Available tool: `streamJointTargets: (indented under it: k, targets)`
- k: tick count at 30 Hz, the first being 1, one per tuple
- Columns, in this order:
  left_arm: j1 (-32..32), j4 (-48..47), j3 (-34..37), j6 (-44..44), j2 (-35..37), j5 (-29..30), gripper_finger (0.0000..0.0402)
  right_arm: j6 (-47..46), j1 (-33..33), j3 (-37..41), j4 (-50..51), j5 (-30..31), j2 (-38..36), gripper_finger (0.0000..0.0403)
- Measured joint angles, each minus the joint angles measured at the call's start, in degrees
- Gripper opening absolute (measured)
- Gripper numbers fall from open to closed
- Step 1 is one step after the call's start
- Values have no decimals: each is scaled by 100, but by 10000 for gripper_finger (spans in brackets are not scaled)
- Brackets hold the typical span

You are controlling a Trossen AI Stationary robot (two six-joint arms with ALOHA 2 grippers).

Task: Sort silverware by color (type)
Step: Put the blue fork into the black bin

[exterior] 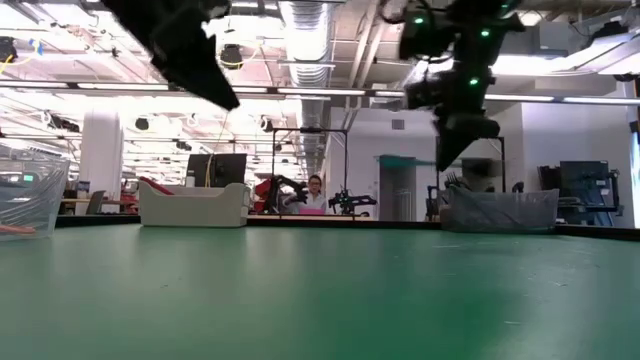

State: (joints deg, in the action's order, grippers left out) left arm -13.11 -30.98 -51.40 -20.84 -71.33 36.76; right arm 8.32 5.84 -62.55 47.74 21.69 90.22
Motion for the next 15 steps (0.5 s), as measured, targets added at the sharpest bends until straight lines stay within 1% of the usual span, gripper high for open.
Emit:
streamJointTargets:
  k: [2,4,9,15]
  targets:
    - [-2,357,291,2,0,-37,233,192,441,212,-39,333,-466,14]
    - [-2,647,542,12,0,-48,233,475,931,432,-90,491,-886,15]
    - [65,1266,973,90,0,-78,233,1333,2223,1025,-902,549,-1775,15]
    - [156,1696,1115,335,2,-153,233,2758,3417,1638,-1742,465,-2216,20]
